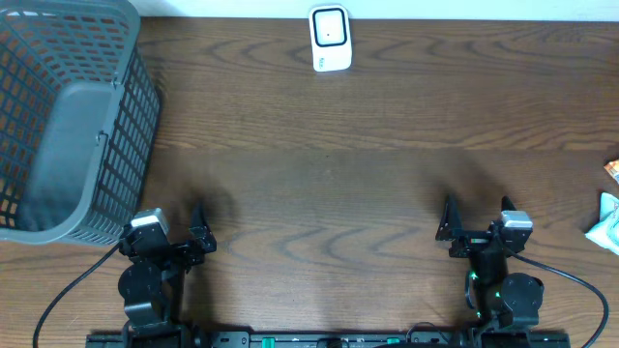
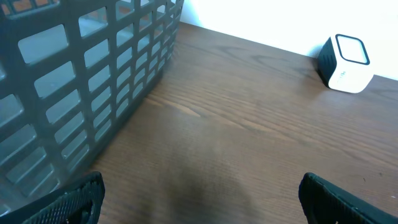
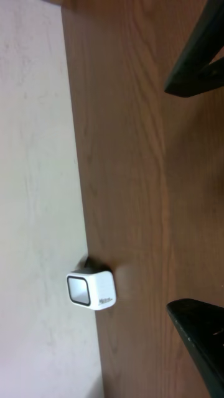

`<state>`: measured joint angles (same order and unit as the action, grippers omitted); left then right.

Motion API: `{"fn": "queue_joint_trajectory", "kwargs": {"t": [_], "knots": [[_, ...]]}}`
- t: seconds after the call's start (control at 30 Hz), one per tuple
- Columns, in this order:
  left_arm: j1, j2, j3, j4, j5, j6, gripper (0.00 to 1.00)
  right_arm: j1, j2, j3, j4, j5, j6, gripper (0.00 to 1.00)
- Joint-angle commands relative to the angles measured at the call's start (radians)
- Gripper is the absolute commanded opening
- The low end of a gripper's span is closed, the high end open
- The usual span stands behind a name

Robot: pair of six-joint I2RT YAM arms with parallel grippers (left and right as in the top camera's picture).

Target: Scan the item barcode

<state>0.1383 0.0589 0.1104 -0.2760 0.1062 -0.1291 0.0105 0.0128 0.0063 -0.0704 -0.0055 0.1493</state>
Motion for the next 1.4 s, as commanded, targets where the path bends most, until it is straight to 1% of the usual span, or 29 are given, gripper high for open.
{"fn": "queue_joint_trajectory", "kwargs": {"t": [0.0,0.07,0.1,0.23,0.37,0.5,0.63,0.93,1.03,1.13,1.27,1.37], "knots": [[0.000,-0.002,-0.023,-0.005,-0.002,0.013,1.00,-0.002,-0.006,-0.001,-0.005,0.008,0.010,0.99],[-0.005,-0.003,-0.023,-0.001,0.002,0.007,1.00,-0.002,-0.006,-0.001,-0.005,0.008,0.010,0.99],[-0.009,-0.003,-0.025,0.015,0.003,-0.016,1.00,-0.002,-0.006,-0.001,-0.005,0.008,0.010,0.99],[-0.023,-0.003,-0.045,0.139,0.002,-0.021,1.00,-0.002,-0.006,-0.001,-0.005,0.008,0.010,0.99],[-0.039,-0.003,-0.068,0.211,-0.002,-0.022,1.00,-0.002,-0.006,-0.001,-0.005,0.008,0.010,0.99],[-0.088,-0.006,-0.107,0.213,-0.008,-0.022,1.00,-0.002,-0.006,-0.001,-0.005,0.007,0.010,0.99],[-0.129,-0.010,-0.106,0.212,-0.017,-0.021,1.00,-0.002,-0.006,-0.001,-0.005,0.007,0.010,0.99],[-0.136,-0.035,-0.106,0.210,-0.041,-0.021,1.00,-0.002,-0.006,-0.001,-0.005,0.007,0.010,0.99],[-0.135,-0.051,-0.106,0.210,-0.047,0.026,1.00,-0.002,-0.006,-0.001,-0.005,0.008,0.010,0.99],[-0.135,-0.058,-0.106,0.210,-0.042,0.037,1.00,-0.002,-0.006,-0.001,-0.005,0.008,0.010,0.99],[-0.135,-0.058,-0.106,0.211,-0.016,0.049,1.00,-0.002,-0.006,-0.001,-0.005,0.007,0.010,0.99],[-0.138,-0.058,-0.106,0.214,0.018,0.097,1.00,-0.002,-0.006,-0.001,-0.005,0.007,0.010,0.99]]}}
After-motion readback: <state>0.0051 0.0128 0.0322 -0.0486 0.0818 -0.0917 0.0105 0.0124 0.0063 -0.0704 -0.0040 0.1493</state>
